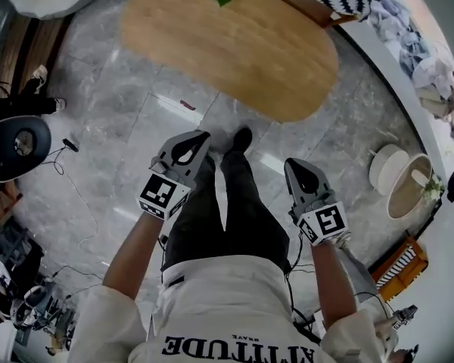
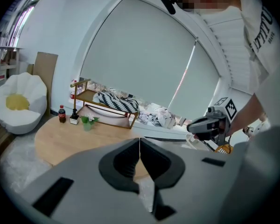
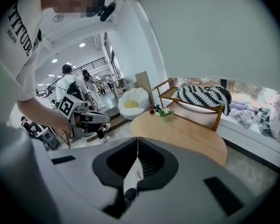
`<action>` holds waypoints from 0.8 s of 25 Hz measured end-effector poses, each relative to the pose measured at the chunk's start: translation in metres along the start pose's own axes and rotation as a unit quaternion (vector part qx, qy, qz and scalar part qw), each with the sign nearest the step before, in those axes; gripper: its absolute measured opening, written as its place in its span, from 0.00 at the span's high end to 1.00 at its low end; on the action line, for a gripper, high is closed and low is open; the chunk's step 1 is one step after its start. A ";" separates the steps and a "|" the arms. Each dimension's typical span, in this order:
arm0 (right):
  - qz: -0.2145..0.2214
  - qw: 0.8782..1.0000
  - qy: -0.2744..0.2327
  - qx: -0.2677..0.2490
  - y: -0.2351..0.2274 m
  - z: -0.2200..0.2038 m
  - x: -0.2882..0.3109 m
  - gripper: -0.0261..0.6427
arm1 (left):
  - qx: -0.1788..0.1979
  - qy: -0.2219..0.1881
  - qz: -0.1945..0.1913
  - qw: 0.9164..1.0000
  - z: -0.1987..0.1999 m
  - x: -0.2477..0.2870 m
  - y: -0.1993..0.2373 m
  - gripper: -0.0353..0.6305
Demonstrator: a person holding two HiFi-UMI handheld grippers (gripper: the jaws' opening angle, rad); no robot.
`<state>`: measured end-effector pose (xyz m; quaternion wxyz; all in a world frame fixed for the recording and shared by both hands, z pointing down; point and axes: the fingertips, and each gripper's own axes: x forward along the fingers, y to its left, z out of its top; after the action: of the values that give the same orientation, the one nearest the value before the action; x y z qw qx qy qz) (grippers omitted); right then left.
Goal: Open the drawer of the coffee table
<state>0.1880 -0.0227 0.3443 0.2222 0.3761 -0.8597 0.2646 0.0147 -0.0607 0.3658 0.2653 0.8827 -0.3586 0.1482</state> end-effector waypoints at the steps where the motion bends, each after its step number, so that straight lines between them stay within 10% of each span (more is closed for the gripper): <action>1: 0.001 1.000 0.002 0.001 -0.003 -0.004 0.006 0.93 | -0.004 0.001 0.003 1.000 -0.005 0.004 0.004 0.92; 20: -0.003 0.998 0.065 -0.013 -0.076 -0.106 0.083 0.93 | -0.081 0.001 0.024 0.996 -0.126 0.089 0.047 0.91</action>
<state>0.2144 -0.0444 0.4949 0.2833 0.3580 -0.8458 0.2761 0.0344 -0.0654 0.5259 0.3324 0.8495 -0.3901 0.1254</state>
